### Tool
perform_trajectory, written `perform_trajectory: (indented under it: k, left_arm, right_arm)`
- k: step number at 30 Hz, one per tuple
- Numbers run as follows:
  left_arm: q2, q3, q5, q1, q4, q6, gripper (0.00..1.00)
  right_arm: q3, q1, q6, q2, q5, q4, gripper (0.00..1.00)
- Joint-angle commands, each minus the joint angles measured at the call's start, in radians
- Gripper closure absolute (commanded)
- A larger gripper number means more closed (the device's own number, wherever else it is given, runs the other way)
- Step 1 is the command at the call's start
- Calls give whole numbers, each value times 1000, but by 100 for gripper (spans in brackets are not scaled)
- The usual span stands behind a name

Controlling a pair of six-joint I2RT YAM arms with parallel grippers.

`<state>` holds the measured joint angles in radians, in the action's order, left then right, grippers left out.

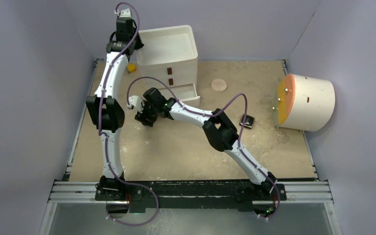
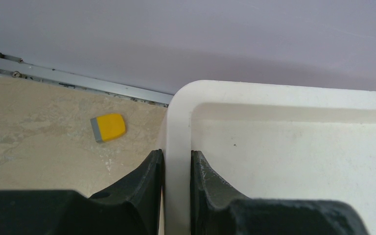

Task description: Organize the makeup

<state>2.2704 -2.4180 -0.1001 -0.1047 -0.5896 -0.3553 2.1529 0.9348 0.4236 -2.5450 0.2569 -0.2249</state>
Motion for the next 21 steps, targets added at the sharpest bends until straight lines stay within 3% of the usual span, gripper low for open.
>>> perform_trajectory:
  k: [1,4,6,8,10,21]
  left_arm:
    - [38,27,126,-2,-101,-37,100]
    - [36,29,125,1,-104,-33,100]
    - [33,30,121,3,-105,-33,100]
    - [32,30,119,5,-105,-33,100]
    - [31,30,119,6,-101,-33,100]
    - [39,33,121,7,-101,-34,100]
  right_arm:
    - [-26,-78,-48,-13,-48,-180,40]
    - [-4,-91,-61,-24,-30,-204,50]
    - [1,-93,-65,-22,-22,-214,61]
    - [-3,-93,-73,-13,-15,-218,84]
    - [-16,-93,-82,5,-20,-214,99]
    - [-337,-80,-183,368,56,-14,100]
